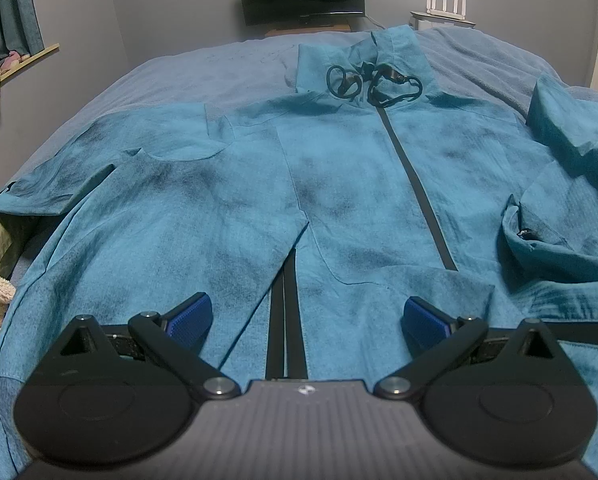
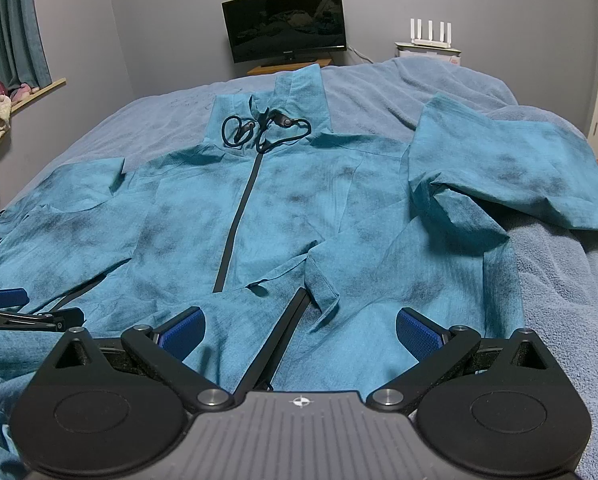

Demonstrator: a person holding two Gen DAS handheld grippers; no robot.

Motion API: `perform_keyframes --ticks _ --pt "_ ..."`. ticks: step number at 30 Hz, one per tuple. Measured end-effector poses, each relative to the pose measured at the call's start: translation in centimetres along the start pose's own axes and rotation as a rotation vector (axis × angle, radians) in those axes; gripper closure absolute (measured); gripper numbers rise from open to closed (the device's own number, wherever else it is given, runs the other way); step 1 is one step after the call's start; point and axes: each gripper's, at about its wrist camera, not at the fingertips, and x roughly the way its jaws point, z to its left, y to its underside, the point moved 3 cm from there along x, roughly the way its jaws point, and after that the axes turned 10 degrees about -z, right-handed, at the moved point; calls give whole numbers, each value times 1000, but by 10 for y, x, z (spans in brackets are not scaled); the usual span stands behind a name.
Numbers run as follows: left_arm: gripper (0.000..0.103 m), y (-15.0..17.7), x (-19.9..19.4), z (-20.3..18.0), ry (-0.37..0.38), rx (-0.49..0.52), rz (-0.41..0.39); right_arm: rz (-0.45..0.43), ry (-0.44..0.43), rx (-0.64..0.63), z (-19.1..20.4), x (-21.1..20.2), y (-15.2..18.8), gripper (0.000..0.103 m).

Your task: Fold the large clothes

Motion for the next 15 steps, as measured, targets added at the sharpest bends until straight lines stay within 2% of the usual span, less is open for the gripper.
perform_keyframes --ticks 15 --pt "0 0 0 0 0 0 2 2 0 2 1 1 0 0"
